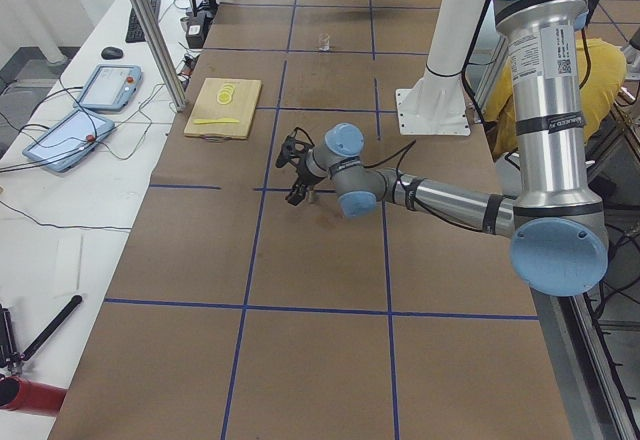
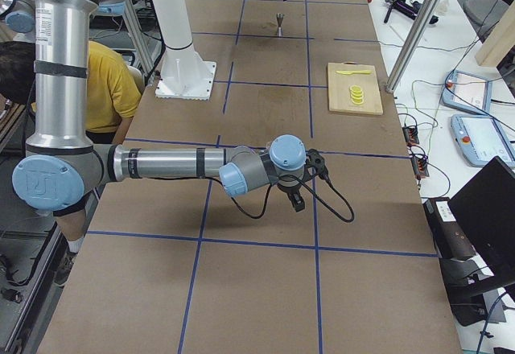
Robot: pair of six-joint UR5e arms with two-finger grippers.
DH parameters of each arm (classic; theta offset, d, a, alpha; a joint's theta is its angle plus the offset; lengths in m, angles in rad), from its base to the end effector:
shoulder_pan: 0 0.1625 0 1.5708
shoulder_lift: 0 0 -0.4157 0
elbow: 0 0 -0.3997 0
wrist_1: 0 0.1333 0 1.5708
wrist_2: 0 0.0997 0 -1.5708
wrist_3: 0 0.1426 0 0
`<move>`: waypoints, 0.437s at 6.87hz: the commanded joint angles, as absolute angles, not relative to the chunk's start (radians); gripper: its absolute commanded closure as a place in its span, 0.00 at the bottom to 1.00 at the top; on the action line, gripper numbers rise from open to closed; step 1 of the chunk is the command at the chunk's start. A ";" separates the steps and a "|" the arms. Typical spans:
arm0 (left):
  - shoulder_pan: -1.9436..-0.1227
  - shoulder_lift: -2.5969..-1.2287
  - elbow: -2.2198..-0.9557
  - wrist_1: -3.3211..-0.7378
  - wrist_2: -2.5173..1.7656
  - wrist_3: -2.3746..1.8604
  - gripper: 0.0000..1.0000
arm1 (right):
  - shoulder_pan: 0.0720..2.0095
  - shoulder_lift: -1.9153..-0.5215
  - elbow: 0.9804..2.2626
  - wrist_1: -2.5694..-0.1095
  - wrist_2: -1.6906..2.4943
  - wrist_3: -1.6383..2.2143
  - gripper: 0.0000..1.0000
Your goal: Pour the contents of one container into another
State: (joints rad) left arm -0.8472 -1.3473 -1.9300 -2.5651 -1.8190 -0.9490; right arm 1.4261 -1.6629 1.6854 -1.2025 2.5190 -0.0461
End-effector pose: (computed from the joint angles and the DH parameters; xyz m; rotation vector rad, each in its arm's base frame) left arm 0.2385 -0.4184 0.4826 0.5887 0.9816 -0.0600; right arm -0.0527 -0.4827 0.6064 0.3158 -0.9566 -0.3597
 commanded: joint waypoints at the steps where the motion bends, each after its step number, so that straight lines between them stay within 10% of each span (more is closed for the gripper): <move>1: -0.564 -1.295 -1.985 -2.591 -1.385 -1.164 0.04 | 1.422 -1.663 1.684 -1.201 2.553 -0.046 0.00; 3: -0.429 -1.211 -2.031 -2.589 -1.136 -1.277 0.06 | 1.410 -1.661 1.681 -1.200 2.551 -0.046 0.00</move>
